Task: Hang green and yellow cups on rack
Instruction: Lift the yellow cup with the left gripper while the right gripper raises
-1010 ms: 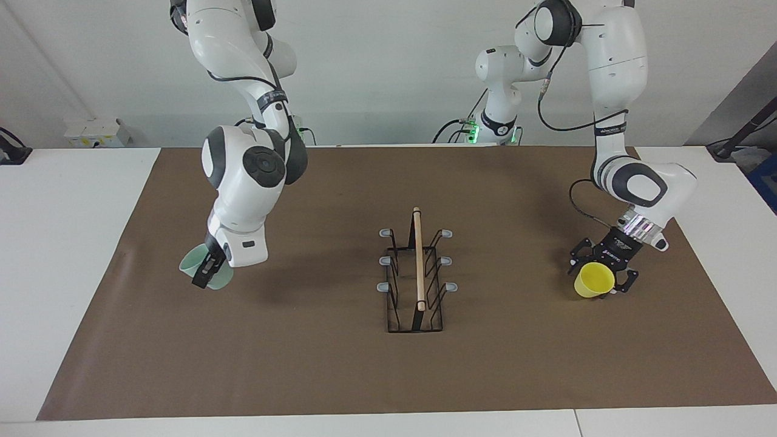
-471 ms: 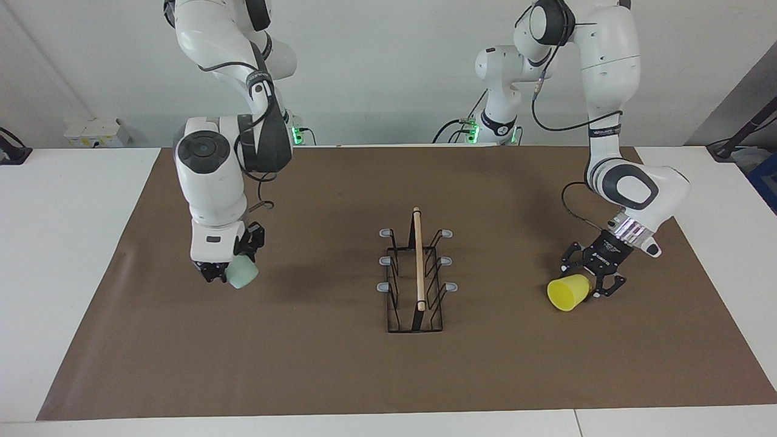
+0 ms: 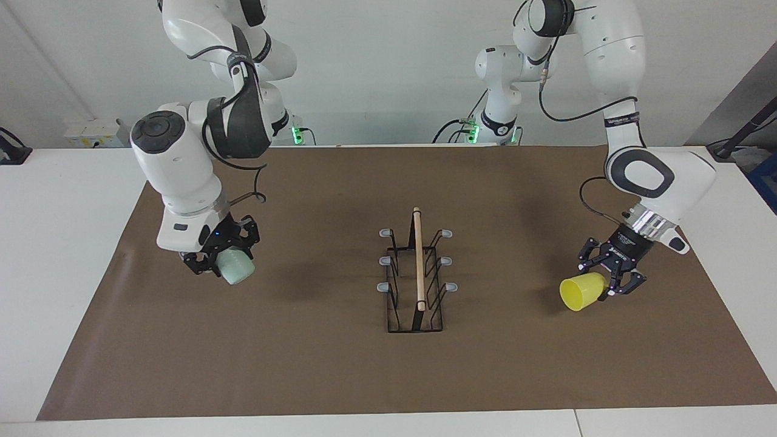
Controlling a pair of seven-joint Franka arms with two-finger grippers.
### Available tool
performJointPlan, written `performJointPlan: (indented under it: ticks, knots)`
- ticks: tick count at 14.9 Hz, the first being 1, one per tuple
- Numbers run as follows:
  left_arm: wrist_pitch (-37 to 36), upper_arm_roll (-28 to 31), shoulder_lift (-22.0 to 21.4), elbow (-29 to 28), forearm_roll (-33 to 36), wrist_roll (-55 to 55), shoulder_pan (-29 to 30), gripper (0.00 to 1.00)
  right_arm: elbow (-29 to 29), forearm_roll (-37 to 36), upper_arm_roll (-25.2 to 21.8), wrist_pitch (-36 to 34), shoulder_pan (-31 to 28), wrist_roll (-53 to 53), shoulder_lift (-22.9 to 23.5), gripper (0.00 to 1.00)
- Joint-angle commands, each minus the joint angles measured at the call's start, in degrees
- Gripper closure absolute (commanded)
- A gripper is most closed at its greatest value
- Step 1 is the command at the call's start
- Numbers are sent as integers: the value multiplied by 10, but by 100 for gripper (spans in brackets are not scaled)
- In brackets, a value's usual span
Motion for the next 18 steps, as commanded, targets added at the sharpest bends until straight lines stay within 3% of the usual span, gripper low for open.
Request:
performJointPlan:
  ticks: [1,5,9,14,18]
  knots:
    - [-24,8,-42,-5,90,1,-21,100,-6,67,4,5,-4,49,-23,100]
    - [-28,8,-94,-11,184,-5,-46,100,-16,192,3,9,-16,101,-44,100]
    - [-40,8,-133,-10,335,-42,-100,100,-72,323,3,81,-28,87,-75,100]
    - [-54,8,-184,-18,499,-60,-193,100,-176,521,4,182,-22,-150,-119,100]
    - [-65,7,-188,-14,638,-85,-267,100,-256,687,4,232,-5,-340,-157,100]
